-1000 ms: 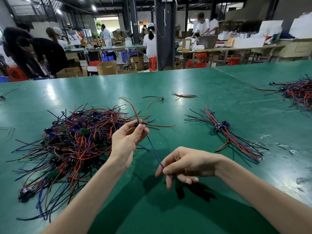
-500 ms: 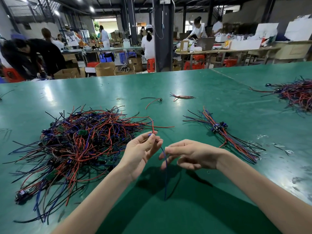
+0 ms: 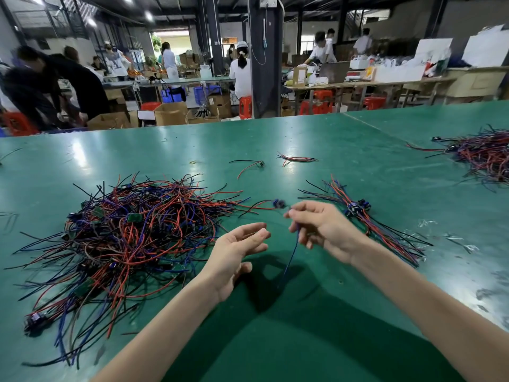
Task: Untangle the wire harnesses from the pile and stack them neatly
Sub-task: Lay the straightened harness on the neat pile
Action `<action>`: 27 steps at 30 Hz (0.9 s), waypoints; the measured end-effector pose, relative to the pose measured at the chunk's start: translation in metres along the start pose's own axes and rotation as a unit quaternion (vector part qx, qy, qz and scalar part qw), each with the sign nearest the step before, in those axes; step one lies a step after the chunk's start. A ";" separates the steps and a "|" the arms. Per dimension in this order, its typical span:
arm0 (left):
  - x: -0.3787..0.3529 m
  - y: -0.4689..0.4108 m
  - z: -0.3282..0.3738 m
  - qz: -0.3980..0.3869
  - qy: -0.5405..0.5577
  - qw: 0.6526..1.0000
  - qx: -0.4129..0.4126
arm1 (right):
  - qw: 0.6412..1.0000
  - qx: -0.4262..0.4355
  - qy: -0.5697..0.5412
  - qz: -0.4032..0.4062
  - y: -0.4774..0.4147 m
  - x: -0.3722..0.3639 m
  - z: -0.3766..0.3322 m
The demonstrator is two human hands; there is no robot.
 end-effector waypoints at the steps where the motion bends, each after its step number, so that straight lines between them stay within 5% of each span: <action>1: 0.000 0.000 -0.001 0.002 -0.003 1.000 -0.003 | 0.999 0.020 -0.009 0.026 -0.001 0.012 -0.010; 6: 0.001 -0.001 -0.003 0.013 0.000 1.000 -0.014 | 0.984 0.065 0.004 0.166 -0.003 0.086 -0.044; 12: 0.001 -0.002 -0.004 0.010 0.015 1.000 -0.020 | 0.907 -0.075 0.286 0.298 0.000 0.162 -0.036; 19: 0.002 -0.002 -0.003 0.012 0.051 0.998 -0.024 | 0.814 -0.141 0.492 0.275 0.004 0.166 -0.034; 27: 0.001 0.000 0.000 0.014 0.079 0.996 -0.031 | 0.762 -0.117 0.575 0.273 0.008 0.166 -0.043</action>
Point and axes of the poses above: each hand's wrist, its own y-axis away from the middle knuckle, its own x-axis out of the back of the hand, z = x × y, the point moved 8 cm from there along -y, towards the middle knuckle, and after that the axes turned 9 degrees about -y, right-handed, at the moved point
